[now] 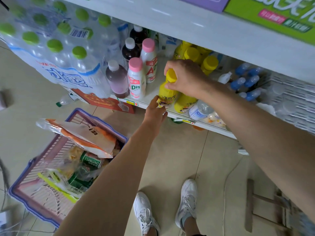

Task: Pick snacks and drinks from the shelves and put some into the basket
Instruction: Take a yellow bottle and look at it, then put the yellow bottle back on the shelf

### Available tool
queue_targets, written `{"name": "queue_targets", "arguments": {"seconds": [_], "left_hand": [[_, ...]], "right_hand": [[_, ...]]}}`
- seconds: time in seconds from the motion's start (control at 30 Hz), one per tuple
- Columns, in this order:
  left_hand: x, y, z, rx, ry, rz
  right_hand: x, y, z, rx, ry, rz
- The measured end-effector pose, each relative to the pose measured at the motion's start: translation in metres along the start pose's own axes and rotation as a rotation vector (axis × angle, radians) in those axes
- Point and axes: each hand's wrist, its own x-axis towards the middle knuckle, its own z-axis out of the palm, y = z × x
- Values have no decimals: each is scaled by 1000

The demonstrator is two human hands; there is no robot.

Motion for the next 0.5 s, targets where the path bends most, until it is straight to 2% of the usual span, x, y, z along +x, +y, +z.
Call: {"name": "queue_targets", "arguments": {"seconds": [0.5], "left_hand": [[24, -2, 7, -45, -88, -38]], "right_hand": [[3, 9, 17, -128, 29, 31]]}}
